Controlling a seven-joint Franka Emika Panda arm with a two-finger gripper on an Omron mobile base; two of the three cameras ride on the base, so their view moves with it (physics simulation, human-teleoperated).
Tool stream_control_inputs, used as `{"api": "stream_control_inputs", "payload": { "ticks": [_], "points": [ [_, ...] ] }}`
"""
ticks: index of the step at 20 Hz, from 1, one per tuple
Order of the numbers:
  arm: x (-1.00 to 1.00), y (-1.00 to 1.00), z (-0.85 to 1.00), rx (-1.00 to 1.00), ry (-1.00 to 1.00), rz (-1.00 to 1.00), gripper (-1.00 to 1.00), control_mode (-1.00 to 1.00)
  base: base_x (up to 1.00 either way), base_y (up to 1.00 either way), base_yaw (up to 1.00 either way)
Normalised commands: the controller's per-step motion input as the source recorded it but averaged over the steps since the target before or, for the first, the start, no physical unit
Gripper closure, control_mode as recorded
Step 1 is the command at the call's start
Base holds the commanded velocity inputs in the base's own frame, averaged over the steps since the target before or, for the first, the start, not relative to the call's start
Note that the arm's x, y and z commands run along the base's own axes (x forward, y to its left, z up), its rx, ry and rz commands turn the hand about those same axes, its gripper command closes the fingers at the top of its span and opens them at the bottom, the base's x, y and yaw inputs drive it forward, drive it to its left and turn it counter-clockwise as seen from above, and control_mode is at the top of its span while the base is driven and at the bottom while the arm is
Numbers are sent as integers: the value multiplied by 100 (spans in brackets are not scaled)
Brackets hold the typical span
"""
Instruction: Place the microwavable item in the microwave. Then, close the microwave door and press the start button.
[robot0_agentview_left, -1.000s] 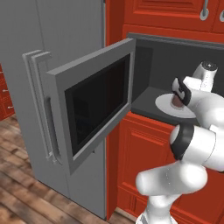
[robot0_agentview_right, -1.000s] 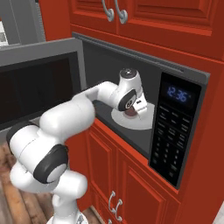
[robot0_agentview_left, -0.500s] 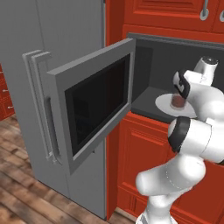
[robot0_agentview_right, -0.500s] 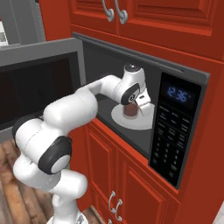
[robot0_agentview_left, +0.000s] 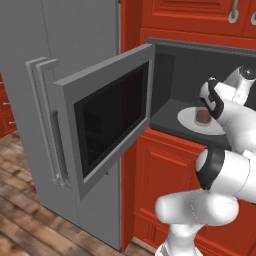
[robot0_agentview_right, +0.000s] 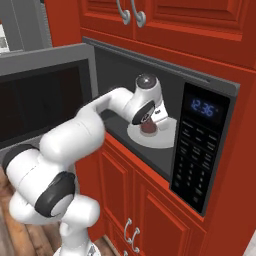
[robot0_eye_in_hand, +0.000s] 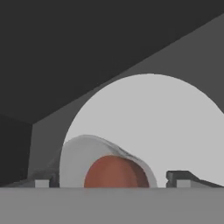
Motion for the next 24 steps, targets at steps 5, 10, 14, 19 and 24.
{"api": "stream_control_inputs", "payload": {
  "ticks": [5,10,14,19,24],
  "points": [
    [-14,35,56,-4,-21,-3,-100,-100,0,0,0],
    [-58,28,85,-9,-15,-5,-100,-100,0,0,0],
    [-80,20,48,-9,-11,0,-100,-100,0,0,0],
    [-12,1,-6,-2,0,0,-100,-100,0,0,0],
    [-66,36,0,-9,-9,0,-100,-100,0,0,0]
  ]
}}
